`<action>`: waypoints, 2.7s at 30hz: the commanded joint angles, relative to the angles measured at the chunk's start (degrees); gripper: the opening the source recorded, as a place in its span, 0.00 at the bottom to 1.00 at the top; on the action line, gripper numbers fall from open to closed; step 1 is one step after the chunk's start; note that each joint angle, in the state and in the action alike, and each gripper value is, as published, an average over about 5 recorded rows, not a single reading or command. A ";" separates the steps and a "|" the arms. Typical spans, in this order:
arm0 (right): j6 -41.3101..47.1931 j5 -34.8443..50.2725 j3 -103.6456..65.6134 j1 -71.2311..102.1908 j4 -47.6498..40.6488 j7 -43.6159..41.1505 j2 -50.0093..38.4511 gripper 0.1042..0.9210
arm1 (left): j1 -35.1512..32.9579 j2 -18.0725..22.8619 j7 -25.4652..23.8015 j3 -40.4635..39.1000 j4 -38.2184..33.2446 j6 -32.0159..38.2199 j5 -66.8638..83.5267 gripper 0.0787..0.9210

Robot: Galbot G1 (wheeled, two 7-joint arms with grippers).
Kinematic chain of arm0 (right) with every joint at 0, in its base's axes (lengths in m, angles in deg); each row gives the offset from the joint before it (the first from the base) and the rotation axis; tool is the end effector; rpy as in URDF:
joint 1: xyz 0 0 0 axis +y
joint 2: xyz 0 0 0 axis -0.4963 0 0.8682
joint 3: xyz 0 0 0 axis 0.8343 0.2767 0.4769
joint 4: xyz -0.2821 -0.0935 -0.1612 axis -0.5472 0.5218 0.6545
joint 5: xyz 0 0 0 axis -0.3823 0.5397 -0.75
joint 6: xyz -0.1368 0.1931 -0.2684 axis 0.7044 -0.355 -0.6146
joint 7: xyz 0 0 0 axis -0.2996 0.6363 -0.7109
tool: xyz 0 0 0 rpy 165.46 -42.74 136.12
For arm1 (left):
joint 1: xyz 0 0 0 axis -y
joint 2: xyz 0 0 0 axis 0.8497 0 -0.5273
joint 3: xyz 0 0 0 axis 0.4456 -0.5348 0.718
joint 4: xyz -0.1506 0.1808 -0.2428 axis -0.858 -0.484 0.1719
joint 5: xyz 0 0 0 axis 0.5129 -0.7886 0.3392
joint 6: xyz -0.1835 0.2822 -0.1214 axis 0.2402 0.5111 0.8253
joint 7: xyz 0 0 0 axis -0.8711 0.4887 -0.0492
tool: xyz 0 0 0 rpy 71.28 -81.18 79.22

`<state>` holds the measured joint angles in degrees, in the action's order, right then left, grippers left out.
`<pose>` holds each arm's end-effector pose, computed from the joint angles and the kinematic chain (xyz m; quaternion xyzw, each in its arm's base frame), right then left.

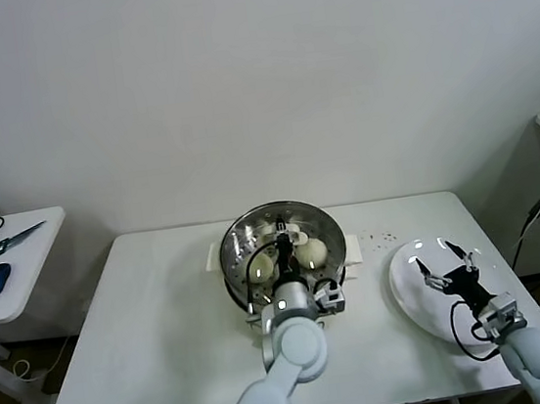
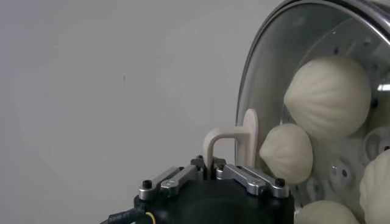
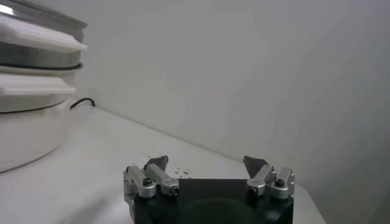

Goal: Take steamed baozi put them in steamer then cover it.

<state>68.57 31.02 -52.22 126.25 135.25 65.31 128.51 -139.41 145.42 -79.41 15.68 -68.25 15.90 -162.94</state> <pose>0.3048 -0.2181 -0.3949 0.1084 -0.9799 0.1516 0.0715 0.3206 -0.2139 -0.2705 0.0037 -0.7111 -0.7025 0.0295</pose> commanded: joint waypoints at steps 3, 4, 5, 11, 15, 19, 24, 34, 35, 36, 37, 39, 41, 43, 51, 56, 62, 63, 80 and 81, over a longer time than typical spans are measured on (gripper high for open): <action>0.02 -0.16 -0.23 0.10 0.15 -0.13 0.05 0.88 | -0.26 -0.51 -3.05 -0.08 -1.56 -2.53 -0.24 0.08; 0.04 -0.16 -0.27 0.10 0.14 -0.14 0.01 0.88 | -0.22 -0.80 -3.39 -0.24 -2.06 -2.53 0.02 0.09; 0.07 -0.15 -0.31 0.09 0.12 -0.16 -0.02 0.88 | -0.17 -1.10 -3.45 -0.44 -2.55 -2.59 0.40 0.10; 0.33 -0.17 -0.42 -0.01 0.11 -0.32 -0.14 0.88 | -0.74 -3.92 -3.40 -1.32 -6.67 -2.82 2.36 0.28; 0.91 -0.17 -0.43 -0.02 0.31 -0.39 -0.16 0.88 | -2.39 -5.60 -3.61 -1.56 -10.86 -2.82 3.83 0.41; 2.67 -0.72 -0.65 -0.03 0.72 -0.34 -0.18 0.88 | -4.38 -7.33 -3.26 -2.04 -15.26 -2.82 5.61 0.55; 6.20 -1.78 -1.13 0.38 1.84 -0.29 -0.30 0.88 | -7.89 -9.77 -2.11 -1.51 -20.23 -2.82 7.80 0.72; 7.73 1.18 -3.08 0.94 3.43 0.13 0.24 0.88 | -18.54 -15.23 10.00 12.00 -29.74 9.20 24.96 0.88; 7.78 1.24 -3.33 1.13 3.63 0.22 0.36 0.88 | -19.70 -15.47 11.21 13.69 -30.60 11.13 28.49 0.88; 7.80 1.12 -3.61 1.32 3.80 0.30 0.52 0.88 | -20.86 -15.66 12.70 15.53 -31.29 13.03 32.13 0.88; 7.74 0.92 -3.94 1.53 3.89 0.34 0.76 0.88 | -22.04 -15.58 14.45 17.52 -31.78 15.15 35.98 0.88; 7.74 0.66 -4.71 2.05 4.23 0.40 1.38 0.88 | -24.34 -14.34 17.75 22.66 -32.34 19.88 43.12 0.88; 7.78 0.42 -5.47 2.70 4.76 0.42 2.09 0.88 | -26.80 -12.42 20.24 28.30 -32.51 24.44 49.67 0.88; 7.78 0.40 -6.00 3.54 5.56 0.41 2.66 0.88 | -29.69 -10.83 21.43 33.50 -32.60 29.10 56.10 0.88; 7.55 0.80 -7.07 5.81 8.05 0.18 4.30 0.88 | -39.07 -5.37 24.44 48.84 -26.66 43.15 83.45 0.88; 7.43 1.34 -7.19 7.12 10.04 -0.39 4.64 0.88 | -41.55 -5.74 24.16 50.70 -19.47 47.09 95.20 0.88; 6.59 2.84 -7.53 8.71 11.48 -1.39 4.70 0.88 | -41.90 -5.08 23.15 50.79 -14.01 49.12 96.27 0.88; 6.41 3.05 -7.65 8.83 11.43 -1.47 4.68 0.88 | -41.91 -5.05 23.10 50.75 -13.87 49.11 96.25 0.88; 5.47 4.53 -8.61 10.32 11.45 -2.89 3.79 0.88 | -41.20 -3.40 20.51 50.53 -15.14 48.54 90.49 0.88; 5.46 4.56 -8.62 10.31 11.43 -2.90 3.78 0.88 | -41.21 -3.37 20.51 50.51 -15.29 48.50 90.49 0.88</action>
